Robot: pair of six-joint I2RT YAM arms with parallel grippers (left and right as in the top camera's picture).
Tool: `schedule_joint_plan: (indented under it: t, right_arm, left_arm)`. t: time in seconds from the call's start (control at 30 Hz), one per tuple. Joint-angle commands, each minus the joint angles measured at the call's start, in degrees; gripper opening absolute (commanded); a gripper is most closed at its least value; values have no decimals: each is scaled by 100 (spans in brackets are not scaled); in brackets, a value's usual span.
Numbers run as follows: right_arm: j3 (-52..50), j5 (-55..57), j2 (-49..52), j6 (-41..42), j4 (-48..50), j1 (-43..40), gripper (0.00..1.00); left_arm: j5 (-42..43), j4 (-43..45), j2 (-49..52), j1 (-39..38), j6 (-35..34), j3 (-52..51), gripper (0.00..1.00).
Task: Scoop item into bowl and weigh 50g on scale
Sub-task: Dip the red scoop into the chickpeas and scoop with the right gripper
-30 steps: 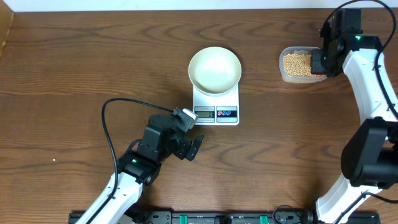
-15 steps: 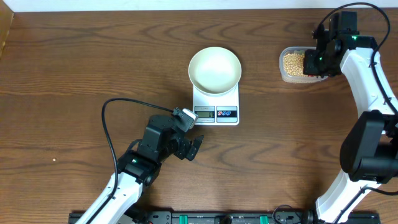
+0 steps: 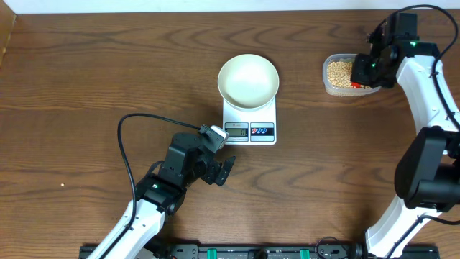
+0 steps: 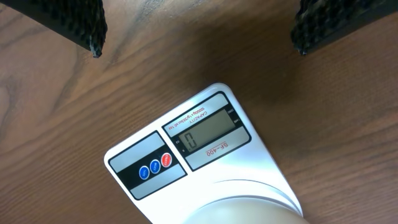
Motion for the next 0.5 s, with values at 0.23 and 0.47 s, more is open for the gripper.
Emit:
schedule_joint_plan:
  t: [0.23, 0.47]
  right_arm:
    - [-114, -1327, 59, 68, 59, -592, 1]
    - [-382, -1799, 59, 70, 210, -800, 1]
  left_arm:
    - [-76, 4, 33, 7, -94, 9, 97]
    - [-76, 4, 33, 7, -92, 9, 97]
